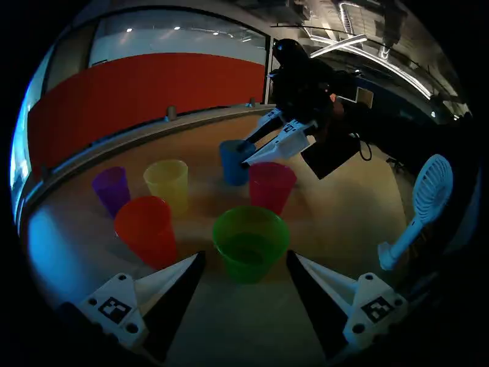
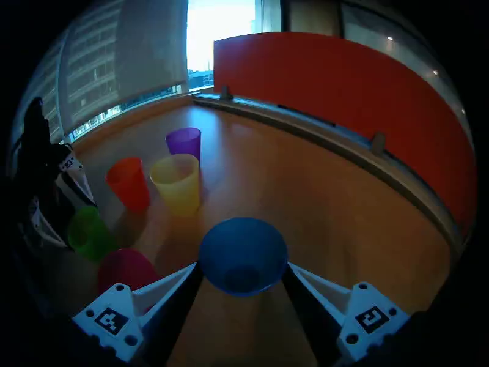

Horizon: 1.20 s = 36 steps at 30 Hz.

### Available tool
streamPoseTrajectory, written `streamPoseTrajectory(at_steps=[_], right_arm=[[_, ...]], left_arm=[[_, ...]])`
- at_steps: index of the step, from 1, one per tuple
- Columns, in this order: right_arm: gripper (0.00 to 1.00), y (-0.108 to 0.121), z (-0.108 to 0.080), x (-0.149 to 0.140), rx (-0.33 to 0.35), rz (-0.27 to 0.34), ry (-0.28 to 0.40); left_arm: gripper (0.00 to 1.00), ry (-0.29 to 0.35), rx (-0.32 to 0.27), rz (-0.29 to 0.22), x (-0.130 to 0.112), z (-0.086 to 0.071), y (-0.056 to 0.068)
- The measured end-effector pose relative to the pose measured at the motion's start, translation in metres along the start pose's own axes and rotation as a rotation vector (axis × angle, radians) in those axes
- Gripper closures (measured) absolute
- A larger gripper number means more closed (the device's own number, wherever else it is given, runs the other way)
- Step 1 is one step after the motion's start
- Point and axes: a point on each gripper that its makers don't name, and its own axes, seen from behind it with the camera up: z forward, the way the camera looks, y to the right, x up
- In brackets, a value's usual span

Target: Pour water

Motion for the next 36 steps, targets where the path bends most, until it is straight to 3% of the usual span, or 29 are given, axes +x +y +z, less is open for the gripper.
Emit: streamPoseTrajectory(at_steps=[20, 29, 36], right_arm=[[0.06, -0.006, -0.056, -0.018, -0.061, 0.007, 0.061], [0.06, -0.014, -0.087, -0.016, -0.113, 0.023, 0.149], [0.06, -0.014, -0.112, -0.014, -0.193, 0.03, 0.223]], left_arm=[[0.02, 0.116, 0.115, -0.065, 0.018, -0.047, -0.023], [0.02, 0.176, 0.206, -0.075, 0.024, -0.073, -0.038], [0.02, 0.229, 0.322, -0.078, 0.03, -0.094, -0.056]])
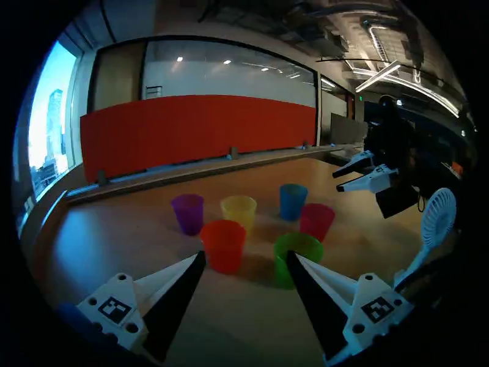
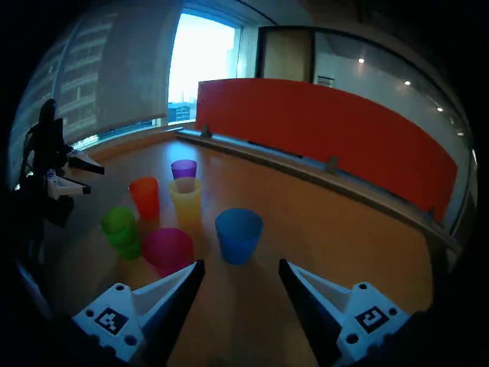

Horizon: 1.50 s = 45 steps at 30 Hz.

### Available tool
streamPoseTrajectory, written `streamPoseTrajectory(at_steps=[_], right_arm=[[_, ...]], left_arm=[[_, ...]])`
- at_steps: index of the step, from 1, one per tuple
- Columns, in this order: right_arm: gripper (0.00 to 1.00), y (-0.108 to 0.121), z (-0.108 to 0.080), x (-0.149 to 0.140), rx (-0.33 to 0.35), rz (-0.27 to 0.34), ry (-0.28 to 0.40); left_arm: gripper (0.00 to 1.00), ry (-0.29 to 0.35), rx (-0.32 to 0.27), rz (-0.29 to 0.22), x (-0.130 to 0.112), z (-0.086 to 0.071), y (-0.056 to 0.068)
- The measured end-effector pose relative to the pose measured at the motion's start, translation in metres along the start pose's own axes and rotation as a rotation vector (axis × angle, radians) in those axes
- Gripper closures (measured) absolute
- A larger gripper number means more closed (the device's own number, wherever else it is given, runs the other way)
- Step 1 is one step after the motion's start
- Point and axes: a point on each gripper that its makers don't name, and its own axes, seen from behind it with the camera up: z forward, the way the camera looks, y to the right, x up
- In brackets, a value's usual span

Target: Pour water

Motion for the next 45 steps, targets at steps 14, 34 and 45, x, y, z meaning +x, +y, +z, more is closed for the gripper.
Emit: streamPoseTrajectory(at_steps=[14, 34, 45], right_arm=[[0.06, 0.016, -0.04, 0.022, -0.204, 0.071, 0.197], [0.06, 0.062, -0.098, 0.028, -0.516, 0.185, 0.436], [0.05, 0.067, -0.106, 0.027, -0.553, 0.209, 0.463]], left_arm=[[0.02, 0.137, 0.174, -0.033, 0.024, -0.019, -0.033], [0.02, 0.257, 0.384, -0.07, 0.038, -0.031, -0.069], [0.02, 0.312, 0.459, -0.039, 0.051, -0.041, -0.082]])
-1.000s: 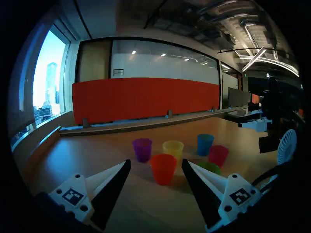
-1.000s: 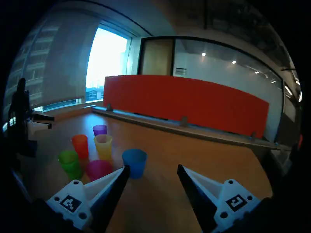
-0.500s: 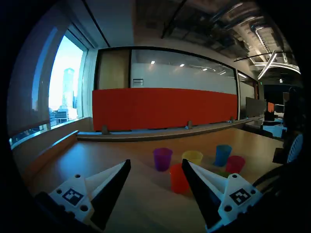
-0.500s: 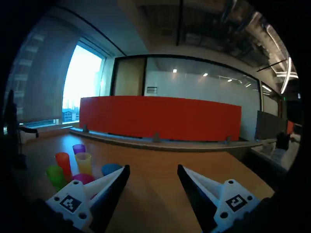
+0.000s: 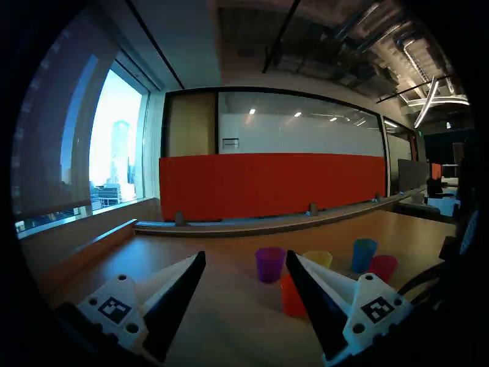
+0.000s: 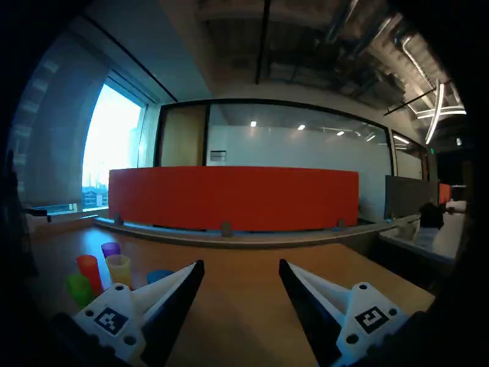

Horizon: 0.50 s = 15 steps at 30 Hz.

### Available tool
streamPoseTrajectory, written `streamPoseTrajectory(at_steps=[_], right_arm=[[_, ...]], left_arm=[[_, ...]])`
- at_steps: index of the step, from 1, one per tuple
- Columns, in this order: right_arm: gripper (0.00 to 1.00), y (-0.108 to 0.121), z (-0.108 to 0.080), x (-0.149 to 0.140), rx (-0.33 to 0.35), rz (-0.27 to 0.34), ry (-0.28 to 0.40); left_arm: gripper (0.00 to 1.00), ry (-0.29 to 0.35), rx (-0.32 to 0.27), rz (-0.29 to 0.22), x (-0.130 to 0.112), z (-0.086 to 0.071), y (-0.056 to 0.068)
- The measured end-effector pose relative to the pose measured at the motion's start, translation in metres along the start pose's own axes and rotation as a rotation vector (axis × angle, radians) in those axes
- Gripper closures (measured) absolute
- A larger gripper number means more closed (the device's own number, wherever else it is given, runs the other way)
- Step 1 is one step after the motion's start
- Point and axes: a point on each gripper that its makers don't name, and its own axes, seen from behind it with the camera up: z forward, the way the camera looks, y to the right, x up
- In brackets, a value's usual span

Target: Pour water

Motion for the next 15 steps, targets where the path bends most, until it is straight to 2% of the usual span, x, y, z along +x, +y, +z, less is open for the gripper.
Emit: streamPoseTrajectory(at_steps=[8, 15], right_arm=[[0.06, 0.0011, 0.0, -0.0088, -0.011, 0.005, -0.028], [0.06, 0.0036, -0.0041, -0.0097, -0.038, -0.011, -0.049]], left_arm=[[0.02, 0.035, 0.052, 0.012, -0.0016, -0.0024, -0.0018], [0.02, 0.065, 0.084, -0.008, -0.0074, -0.0023, -0.005]])
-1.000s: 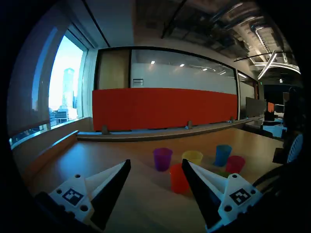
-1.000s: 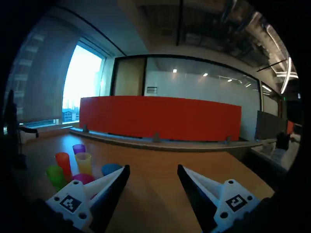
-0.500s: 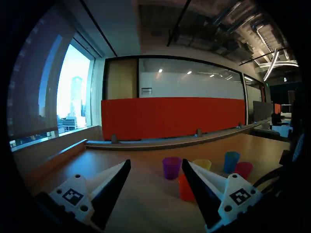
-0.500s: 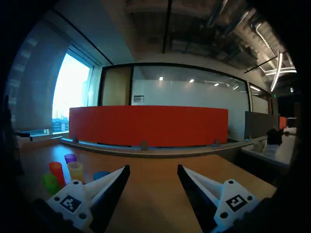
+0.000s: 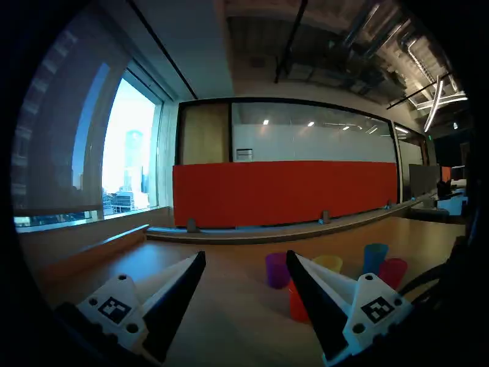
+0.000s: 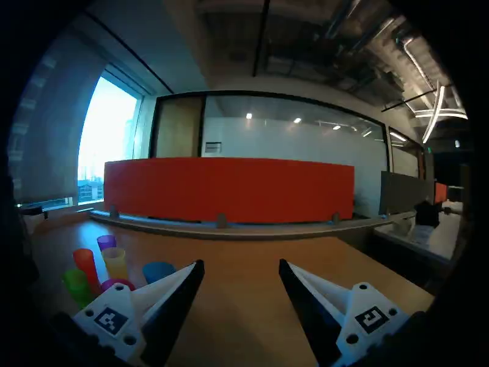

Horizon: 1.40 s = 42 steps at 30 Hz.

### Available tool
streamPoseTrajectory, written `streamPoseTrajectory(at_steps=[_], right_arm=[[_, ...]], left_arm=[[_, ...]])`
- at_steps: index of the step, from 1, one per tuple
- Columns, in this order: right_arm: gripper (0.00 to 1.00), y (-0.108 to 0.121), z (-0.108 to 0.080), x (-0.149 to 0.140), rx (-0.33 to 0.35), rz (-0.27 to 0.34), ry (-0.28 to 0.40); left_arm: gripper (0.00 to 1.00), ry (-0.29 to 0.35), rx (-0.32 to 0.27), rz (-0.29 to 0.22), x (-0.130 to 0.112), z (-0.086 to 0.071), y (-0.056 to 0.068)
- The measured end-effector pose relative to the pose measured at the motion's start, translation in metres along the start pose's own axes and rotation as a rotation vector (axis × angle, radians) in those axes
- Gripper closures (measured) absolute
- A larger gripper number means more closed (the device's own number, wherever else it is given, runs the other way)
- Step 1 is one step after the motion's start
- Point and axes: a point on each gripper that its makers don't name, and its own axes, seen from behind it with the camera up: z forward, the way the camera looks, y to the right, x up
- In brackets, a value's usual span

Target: Pour water

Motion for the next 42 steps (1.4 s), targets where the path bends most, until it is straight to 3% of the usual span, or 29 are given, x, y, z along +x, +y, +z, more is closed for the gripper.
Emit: streamPoseTrajectory(at_steps=[9, 18, 42], right_arm=[[0.06, 0.003, -0.001, 0.007, -0.02, 0.033, -0.002], [0.06, 0.004, -0.001, 0.004, -0.026, 0.015, -0.009], [0.05, 0.006, -0.003, 0.008, -0.027, 0.013, -0.009]], left_arm=[[0.02, -0.009, 0.032, -0.021, -0.021, 0.004, -0.007], [0.02, -0.036, 0.044, -0.034, -0.04, 0.005, -0.011], [0.02, -0.062, 0.032, -0.02, -0.05, 0.006, -0.007]])
